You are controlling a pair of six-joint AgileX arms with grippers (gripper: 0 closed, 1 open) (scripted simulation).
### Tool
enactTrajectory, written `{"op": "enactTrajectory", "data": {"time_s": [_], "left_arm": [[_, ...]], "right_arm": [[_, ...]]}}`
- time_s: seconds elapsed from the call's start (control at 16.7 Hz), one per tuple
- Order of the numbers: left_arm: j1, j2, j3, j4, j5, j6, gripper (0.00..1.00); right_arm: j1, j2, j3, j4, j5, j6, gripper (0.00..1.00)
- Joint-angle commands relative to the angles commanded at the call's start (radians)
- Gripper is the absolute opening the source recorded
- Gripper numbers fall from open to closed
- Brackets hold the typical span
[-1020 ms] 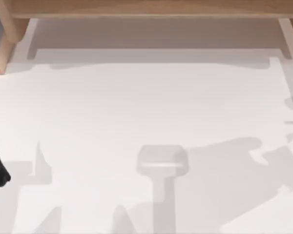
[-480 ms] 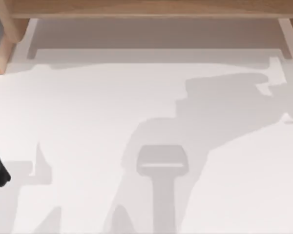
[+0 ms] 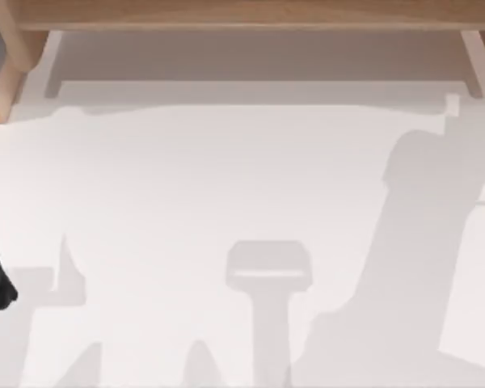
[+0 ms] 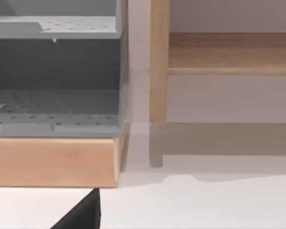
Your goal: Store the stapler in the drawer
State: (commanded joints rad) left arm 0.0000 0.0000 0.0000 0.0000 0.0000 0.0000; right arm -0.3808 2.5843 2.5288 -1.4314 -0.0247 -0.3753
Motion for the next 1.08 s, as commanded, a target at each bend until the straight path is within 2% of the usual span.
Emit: {"op": "enactTrajectory", "data": {"time_s": [0.54, 1.08], "left_arm": [[0.0, 0.0, 0.0, 0.0, 0.0, 0.0, 1.0], [0.0, 0.0, 0.0, 0.0, 0.0, 0.0, 1.0]], "right_arm": [[-0.001, 0.083, 0.053, -0.051, -0.002, 0.018, 0.0], [-0.026, -0.138, 0.125, -0.074, 0.035, 0.144, 0.0]]}}
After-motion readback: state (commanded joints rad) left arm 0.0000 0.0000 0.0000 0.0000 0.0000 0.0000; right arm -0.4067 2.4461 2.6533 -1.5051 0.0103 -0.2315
